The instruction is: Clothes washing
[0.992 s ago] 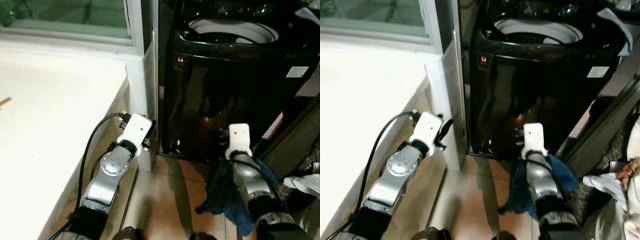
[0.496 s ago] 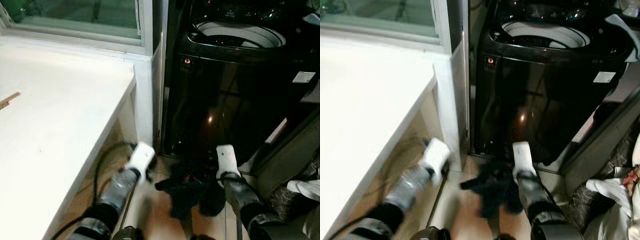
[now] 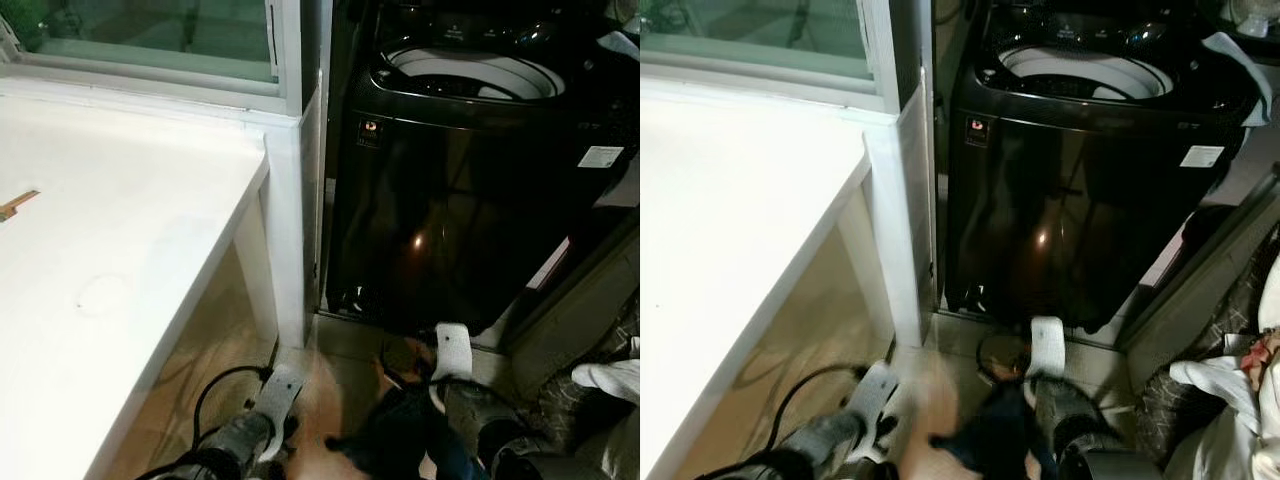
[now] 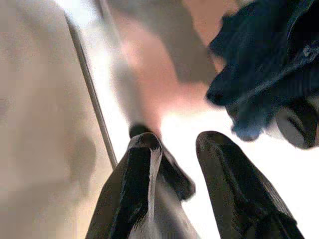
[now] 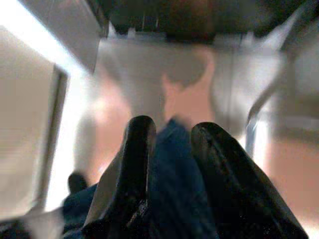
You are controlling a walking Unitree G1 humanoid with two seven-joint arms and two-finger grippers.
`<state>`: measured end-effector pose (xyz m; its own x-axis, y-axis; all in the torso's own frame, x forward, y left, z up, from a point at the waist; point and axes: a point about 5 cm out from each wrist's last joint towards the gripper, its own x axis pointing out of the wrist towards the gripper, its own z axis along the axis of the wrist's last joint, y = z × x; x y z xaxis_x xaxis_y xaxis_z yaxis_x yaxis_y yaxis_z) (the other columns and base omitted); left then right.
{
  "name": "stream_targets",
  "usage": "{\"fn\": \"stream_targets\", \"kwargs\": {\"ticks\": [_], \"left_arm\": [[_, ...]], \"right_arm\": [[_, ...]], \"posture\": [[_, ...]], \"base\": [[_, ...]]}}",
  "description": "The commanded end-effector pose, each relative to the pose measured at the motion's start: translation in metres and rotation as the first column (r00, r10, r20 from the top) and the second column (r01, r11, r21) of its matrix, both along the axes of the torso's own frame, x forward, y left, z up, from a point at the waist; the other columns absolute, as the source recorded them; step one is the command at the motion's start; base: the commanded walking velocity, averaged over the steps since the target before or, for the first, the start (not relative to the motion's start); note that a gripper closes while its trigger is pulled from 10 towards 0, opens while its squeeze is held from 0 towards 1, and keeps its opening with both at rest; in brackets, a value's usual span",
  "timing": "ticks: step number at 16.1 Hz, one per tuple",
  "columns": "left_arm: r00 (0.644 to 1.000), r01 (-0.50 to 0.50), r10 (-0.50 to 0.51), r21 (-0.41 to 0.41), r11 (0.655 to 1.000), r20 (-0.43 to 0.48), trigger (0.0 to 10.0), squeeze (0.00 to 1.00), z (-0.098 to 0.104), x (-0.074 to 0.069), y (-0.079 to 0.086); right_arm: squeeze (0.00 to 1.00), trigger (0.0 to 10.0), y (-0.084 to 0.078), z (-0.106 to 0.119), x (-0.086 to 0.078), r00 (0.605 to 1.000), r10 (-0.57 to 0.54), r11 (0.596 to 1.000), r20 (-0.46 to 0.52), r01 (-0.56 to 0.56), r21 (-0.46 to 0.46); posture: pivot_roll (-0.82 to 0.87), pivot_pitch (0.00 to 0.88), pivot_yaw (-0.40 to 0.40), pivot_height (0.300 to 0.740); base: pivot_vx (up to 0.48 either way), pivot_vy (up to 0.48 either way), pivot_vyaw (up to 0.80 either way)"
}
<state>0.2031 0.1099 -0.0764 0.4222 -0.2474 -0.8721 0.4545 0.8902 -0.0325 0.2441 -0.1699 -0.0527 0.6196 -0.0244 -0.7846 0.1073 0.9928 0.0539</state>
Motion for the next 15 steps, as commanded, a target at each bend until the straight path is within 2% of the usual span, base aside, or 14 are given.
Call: {"fn": "stream_targets", "kwargs": {"ticks": [1,3,5,8,9,10,11,12,14,15], "left_arm": [[0.999,-0.028,0.028,0.017,0.999,-0.041,10.0,0.00,-0.004,-0.007,0.003],[0.992,-0.096,0.098,0.022,0.995,-0.079,10.0,0.00,-0.008,-0.013,0.011],[0.987,-0.071,0.068,-0.018,0.997,-0.144,10.0,0.00,-0.010,-0.020,0.004],[0.984,-0.118,0.115,-0.014,0.993,-0.139,10.0,0.00,-0.009,-0.016,0.003],[0.976,-0.183,0.180,-0.016,0.983,-0.122,10.0,0.00,-0.007,-0.011,0.009],[0.953,-0.289,0.286,-0.014,0.957,-0.101,10.0,0.00,-0.005,-0.006,0.019],[0.933,-0.351,0.348,-0.014,0.936,-0.093,10.0,0.00,-0.004,-0.004,0.026],[0.923,-0.375,0.374,0.005,0.927,-0.097,10.0,0.00,-0.005,-0.006,0.033],[0.882,-0.457,0.456,0.026,0.889,-0.120,10.0,0.00,-0.014,-0.024,0.047],[0.869,-0.480,0.479,0.019,0.877,-0.126,10.0,0.00,-0.014,-0.025,0.047]], "right_arm": [[0.00,10.0,-0.003,-0.003,-0.004,0.998,-0.052,0.998,-0.031,0.053,0.038],[0.00,10.0,0.003,-0.008,-0.012,0.997,-0.013,0.998,-0.080,0.018,0.062],[0.00,10.0,0.009,-0.011,-0.016,0.994,0.035,0.997,-0.105,-0.029,0.066],[0.00,10.0,0.015,-0.015,-0.021,0.989,0.079,0.995,-0.127,-0.071,0.064],[0.00,10.0,0.017,-0.016,-0.023,0.988,0.085,0.995,-0.129,-0.077,0.065],[0.00,10.0,0.017,-0.017,-0.024,0.988,0.085,0.995,-0.131,-0.077,0.065],[0.00,10.0,0.017,-0.017,-0.026,0.989,0.071,0.996,-0.133,-0.063,0.068],[0.00,10.0,0.016,-0.019,-0.029,0.990,0.024,0.996,-0.138,-0.011,0.088],[0.00,10.0,0.013,-0.021,-0.032,0.989,-0.036,0.991,-0.146,0.055,0.122],[0.00,10.0,0.012,-0.022,-0.033,0.988,-0.037,0.991,-0.148,0.055,0.121]], "posture": [[-0.05,0.023,0.017,0.740],[-0.05,0.021,0.015,0.740],[-0.04,0.019,0.011,0.740],[-0.04,0.013,0.006,0.740],[-0.04,0.013,0.006,0.740],[-0.04,0.013,0.006,0.740],[-0.03,0.019,0.000,0.740],[-0.03,0.019,0.000,0.740],[-0.03,0.026,-0.001,0.740],[-0.03,0.028,-0.003,0.740]], "base": [[0.000,0.000,0.00],[0.000,0.000,0.00],[0.000,0.000,0.00],[0.000,0.000,0.00],[0.000,0.000,0.00],[0.000,0.000,0.00],[0.000,0.000,0.00],[0.000,0.000,0.00],[0.000,0.000,0.00],[0.000,0.000,0.00]]}}
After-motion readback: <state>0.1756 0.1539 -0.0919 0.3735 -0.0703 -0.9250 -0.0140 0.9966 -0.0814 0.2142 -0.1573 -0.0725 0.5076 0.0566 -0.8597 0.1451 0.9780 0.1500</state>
